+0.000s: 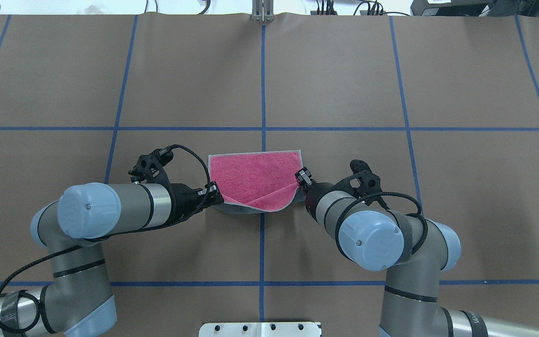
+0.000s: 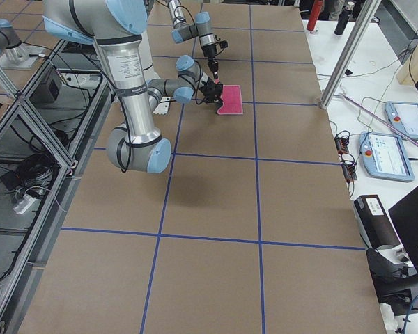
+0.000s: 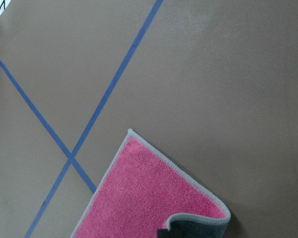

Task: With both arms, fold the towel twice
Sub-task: 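Carry both held corners away from the robot over the far towel edge, then lower the corners onto the far edge and open both grippers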

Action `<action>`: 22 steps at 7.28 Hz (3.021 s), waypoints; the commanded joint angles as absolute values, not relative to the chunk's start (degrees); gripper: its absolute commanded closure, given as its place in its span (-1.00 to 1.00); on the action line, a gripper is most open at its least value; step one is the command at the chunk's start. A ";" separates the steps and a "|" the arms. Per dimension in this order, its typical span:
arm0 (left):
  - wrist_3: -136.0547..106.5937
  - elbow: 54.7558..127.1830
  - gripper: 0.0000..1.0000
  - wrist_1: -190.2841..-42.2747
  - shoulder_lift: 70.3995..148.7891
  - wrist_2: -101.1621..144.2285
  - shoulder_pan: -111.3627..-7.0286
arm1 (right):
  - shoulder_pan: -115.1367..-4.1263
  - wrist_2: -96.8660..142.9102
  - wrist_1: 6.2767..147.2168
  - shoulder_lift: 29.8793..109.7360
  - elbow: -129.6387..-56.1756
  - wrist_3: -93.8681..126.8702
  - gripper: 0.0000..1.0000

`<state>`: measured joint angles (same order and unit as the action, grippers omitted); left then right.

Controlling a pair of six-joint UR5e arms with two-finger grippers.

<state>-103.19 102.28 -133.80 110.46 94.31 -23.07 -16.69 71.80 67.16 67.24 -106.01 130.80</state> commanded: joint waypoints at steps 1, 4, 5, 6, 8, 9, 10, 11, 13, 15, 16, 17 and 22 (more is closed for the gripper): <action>-103.18 102.13 1.00 -133.68 110.74 94.39 -25.04 | -16.88 71.72 67.50 67.15 -105.82 130.61 1.00; -103.10 100.21 1.00 -133.68 111.44 94.22 -26.54 | -17.58 71.72 67.50 67.15 -104.85 130.52 1.00; -103.18 98.63 1.00 -133.68 112.49 94.13 -26.72 | -17.75 71.72 67.50 67.06 -104.68 130.52 1.00; -103.18 97.40 1.00 -133.77 113.37 94.04 -26.81 | -18.10 71.72 67.41 66.02 -103.37 130.52 1.00; -103.10 96.59 1.00 -133.77 113.73 94.04 -27.51 | -19.51 71.72 67.24 64.34 -101.43 129.56 1.00; -103.10 96.59 1.00 -133.77 113.73 94.13 -27.94 | -20.12 71.72 67.32 63.99 -101.43 128.85 1.00; -103.10 96.50 1.00 -133.77 113.73 94.22 -28.04 | -20.56 71.81 67.24 63.98 -101.16 128.85 1.00; -103.10 96.42 1.00 -133.77 113.73 94.22 -28.30 | -20.74 71.81 67.15 63.90 -101.08 128.85 1.00; -102.31 95.02 1.00 -134.03 113.82 94.13 -28.30 | -20.83 71.89 67.15 63.90 -100.90 128.32 1.00; -101.25 92.91 1.00 -134.03 115.57 94.13 -28.39 | -20.83 71.81 67.15 63.55 -100.55 128.23 1.00; -101.25 92.81 1.00 -133.95 115.84 94.13 -28.39 | -20.83 71.89 67.06 62.76 -99.59 128.15 1.00; -101.25 92.81 1.00 -133.95 115.84 94.13 -28.39 | -20.83 71.81 66.97 62.14 -98.71 128.06 1.00; -101.16 92.81 -0.14 -133.86 115.84 94.04 -28.48 | -22.49 72.50 67.15 61.96 -98.26 125.97 -0.13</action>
<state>-101.17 92.81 -133.92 115.84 94.11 -28.47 -21.61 72.06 67.09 62.06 -98.47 127.51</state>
